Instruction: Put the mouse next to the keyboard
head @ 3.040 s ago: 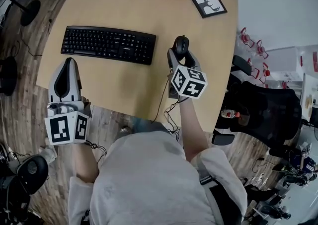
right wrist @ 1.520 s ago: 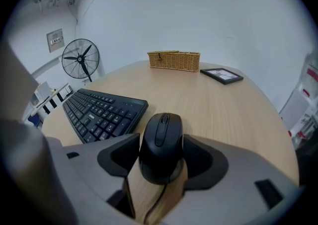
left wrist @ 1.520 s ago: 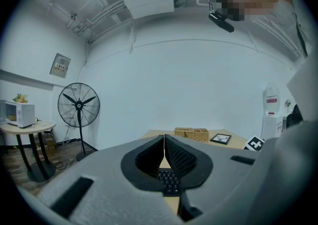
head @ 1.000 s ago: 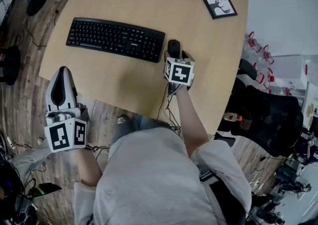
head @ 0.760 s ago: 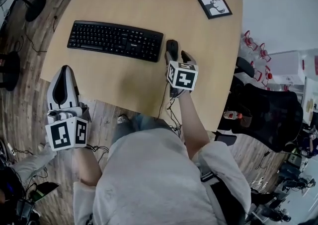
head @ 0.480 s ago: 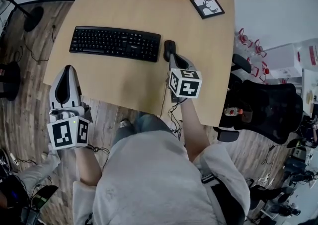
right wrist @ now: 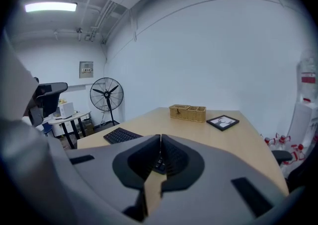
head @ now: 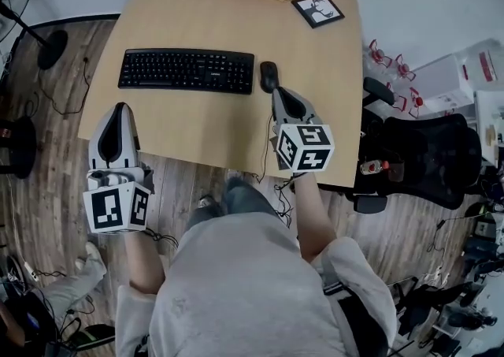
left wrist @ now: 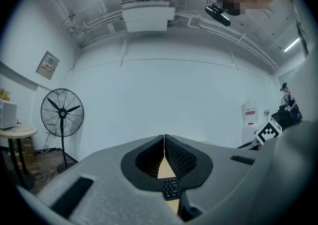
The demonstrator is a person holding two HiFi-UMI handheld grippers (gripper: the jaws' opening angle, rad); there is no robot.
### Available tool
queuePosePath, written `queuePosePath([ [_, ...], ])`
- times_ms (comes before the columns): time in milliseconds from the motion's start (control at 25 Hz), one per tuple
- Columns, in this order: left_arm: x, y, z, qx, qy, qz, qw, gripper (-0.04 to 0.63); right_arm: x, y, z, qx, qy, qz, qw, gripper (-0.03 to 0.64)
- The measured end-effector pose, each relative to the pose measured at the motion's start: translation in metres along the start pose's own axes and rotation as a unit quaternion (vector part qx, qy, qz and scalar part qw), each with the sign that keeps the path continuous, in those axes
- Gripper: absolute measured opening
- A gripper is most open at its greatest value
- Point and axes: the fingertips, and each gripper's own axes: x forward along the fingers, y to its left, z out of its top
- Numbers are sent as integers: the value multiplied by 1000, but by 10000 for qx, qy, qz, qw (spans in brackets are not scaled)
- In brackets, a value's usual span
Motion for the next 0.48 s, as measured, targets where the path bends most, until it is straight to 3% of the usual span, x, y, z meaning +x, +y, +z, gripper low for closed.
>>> queuePosePath([
  [240,-14,-9,4,-2,-92,-259,9996,11,-38,15,20,-305,-380,-186,9986,14],
  [480,-24,-15,9,5,-150,-488,9987,11,-73,28,37,-255,-735,-283,9966,14],
])
